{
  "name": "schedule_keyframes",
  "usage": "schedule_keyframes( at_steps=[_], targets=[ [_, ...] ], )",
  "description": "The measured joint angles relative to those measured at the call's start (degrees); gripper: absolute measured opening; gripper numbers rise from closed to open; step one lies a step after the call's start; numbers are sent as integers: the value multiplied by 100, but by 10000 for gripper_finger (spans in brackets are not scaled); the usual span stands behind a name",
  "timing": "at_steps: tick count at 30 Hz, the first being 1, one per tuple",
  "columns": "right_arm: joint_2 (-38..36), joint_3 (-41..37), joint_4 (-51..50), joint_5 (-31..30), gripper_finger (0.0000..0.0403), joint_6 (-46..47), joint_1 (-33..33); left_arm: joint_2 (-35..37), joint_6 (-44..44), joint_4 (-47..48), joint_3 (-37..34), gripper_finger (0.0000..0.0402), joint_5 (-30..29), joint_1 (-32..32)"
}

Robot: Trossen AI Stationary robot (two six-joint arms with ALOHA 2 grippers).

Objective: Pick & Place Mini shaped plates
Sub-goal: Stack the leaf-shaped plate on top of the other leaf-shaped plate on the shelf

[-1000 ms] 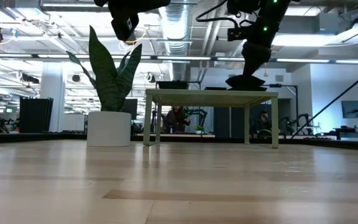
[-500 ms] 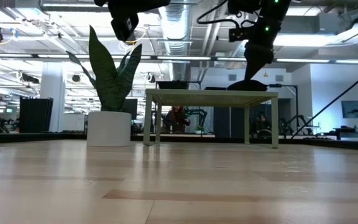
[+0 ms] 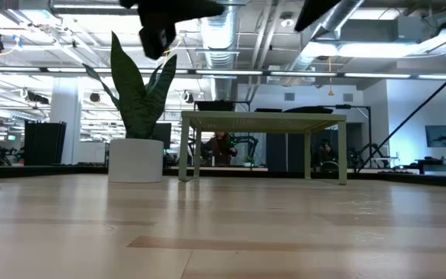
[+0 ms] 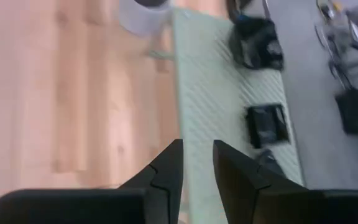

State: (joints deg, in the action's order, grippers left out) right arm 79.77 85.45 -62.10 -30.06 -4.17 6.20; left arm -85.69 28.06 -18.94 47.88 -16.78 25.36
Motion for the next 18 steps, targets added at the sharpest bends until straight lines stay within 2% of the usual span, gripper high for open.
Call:
schedule_keyframes(
  at_steps=[3, 5, 9, 13, 16, 18],
  targets=[
    [-281, -397, 431, -3, 82, 185, 465, -154, -57, 215, 282, 106, 85, 50],
    [-524, -1125, 1131, -2, 82, 264, 718, -156, -94, 770, 491, 106, 137, 117],
    [-871, -2956, 3918, 169, 82, -113, 1013, -155, 180, 2253, 800, 106, 44, 301],
    [-742, -4248, 6549, 1194, 82, -850, 987, -153, 1540, 3807, 855, 106, 193, 532],
    [-523, -4531, 7604, 1733, 82, -1328, 916, -153, 2933, 5163, 846, 106, 463, 812],
    [-430, -4531, 7753, 1816, 81, -1362, 882, -153, 3941, 6007, 846, 106, 504, 1052]
  ],
)
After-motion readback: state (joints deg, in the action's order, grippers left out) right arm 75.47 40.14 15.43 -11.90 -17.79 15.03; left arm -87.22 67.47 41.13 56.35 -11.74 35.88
